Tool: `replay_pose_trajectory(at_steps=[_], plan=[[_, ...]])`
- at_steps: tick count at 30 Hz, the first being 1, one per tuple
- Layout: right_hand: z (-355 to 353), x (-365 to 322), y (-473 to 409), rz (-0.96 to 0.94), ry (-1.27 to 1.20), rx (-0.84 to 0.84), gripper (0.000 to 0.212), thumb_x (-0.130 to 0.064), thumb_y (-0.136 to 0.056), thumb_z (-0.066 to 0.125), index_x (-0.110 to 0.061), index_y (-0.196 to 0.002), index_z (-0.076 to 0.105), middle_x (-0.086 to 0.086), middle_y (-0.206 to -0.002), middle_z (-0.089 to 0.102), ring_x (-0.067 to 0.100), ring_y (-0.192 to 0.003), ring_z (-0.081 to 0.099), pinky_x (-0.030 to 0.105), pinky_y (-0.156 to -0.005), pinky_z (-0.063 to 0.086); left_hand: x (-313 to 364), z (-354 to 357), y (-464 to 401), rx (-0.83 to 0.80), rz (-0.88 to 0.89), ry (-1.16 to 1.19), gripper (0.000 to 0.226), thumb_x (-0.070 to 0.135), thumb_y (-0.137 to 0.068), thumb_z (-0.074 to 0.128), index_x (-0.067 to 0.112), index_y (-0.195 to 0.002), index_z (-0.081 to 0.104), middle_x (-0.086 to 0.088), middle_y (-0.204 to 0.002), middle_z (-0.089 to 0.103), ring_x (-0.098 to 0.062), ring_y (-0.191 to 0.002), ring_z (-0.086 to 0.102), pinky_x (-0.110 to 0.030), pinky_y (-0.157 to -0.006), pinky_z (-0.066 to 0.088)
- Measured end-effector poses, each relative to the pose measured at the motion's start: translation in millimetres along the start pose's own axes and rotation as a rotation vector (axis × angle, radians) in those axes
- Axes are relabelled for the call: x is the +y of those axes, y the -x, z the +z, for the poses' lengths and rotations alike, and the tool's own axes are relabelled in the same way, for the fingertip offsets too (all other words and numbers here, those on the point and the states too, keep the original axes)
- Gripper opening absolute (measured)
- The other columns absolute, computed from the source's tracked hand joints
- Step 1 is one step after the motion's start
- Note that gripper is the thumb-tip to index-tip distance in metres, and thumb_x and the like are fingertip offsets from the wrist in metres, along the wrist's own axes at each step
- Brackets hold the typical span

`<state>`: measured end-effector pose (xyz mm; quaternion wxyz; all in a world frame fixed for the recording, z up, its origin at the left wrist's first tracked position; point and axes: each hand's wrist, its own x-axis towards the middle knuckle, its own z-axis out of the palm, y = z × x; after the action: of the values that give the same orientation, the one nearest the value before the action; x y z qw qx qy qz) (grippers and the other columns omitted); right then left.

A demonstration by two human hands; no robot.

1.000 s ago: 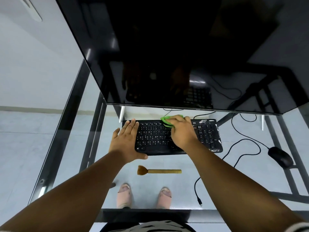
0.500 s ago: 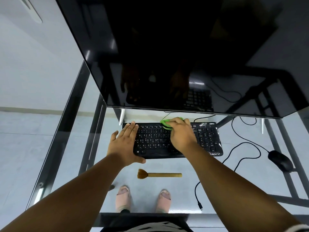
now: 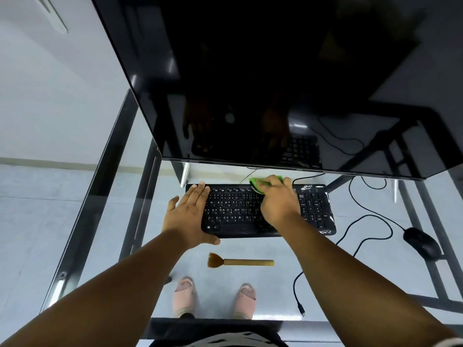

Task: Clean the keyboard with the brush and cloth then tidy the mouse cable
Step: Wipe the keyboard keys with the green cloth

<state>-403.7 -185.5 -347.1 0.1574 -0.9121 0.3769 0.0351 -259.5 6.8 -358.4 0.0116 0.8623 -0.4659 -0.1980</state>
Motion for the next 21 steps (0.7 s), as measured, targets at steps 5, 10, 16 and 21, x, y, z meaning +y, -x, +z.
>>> replay_pose_trajectory(at_steps=[5,10,16,21], plan=[[1,-17,-6,-0.011,-0.031,-0.064,0.071,0.001,-0.082,0.050,-0.029,-0.146,0.038,-0.006,-0.139,0.040,0.024,-0.121,0.030,0.038,-0.103,0.041,0,0,0,0.004,0.003,0.010,0.134,0.080,-0.057,0.065,0.024,-0.153,-0.012,0.009,-0.161,-0.014,-0.010,-0.148,-0.010,-0.043,-0.119,-0.001],[14,-13,1,-0.154,-0.046,0.044,0.066,0.002,-0.085,0.050,-0.040,-0.136,0.050,-0.011,-0.134,0.046,0.022,-0.112,0.035,0.035,-0.095,0.046,-1,1,0,0.006,0.008,0.020,0.134,0.080,-0.057,0.064,0.025,-0.153,-0.011,0.009,-0.161,-0.014,-0.009,-0.148,-0.010,-0.043,-0.119,0.000],[8,-9,-6,0.007,-0.014,0.022,0.068,0.005,-0.083,0.050,-0.029,-0.142,0.046,-0.007,-0.138,0.041,0.025,-0.121,0.028,0.034,-0.096,0.048,-3,3,1,0.008,0.011,0.020,0.133,0.081,-0.058,0.062,0.025,-0.152,-0.013,0.010,-0.160,-0.017,-0.009,-0.147,-0.013,-0.043,-0.119,-0.002],[11,-31,-2,-0.180,-0.033,-0.034,0.076,0.008,-0.083,0.046,-0.026,-0.149,0.036,-0.011,-0.146,0.036,0.022,-0.128,0.025,0.030,-0.111,0.035,-4,5,0,0.024,0.003,0.016,0.134,0.084,-0.057,0.060,0.025,-0.152,-0.013,0.009,-0.160,-0.018,-0.009,-0.147,-0.014,-0.044,-0.119,-0.005]])
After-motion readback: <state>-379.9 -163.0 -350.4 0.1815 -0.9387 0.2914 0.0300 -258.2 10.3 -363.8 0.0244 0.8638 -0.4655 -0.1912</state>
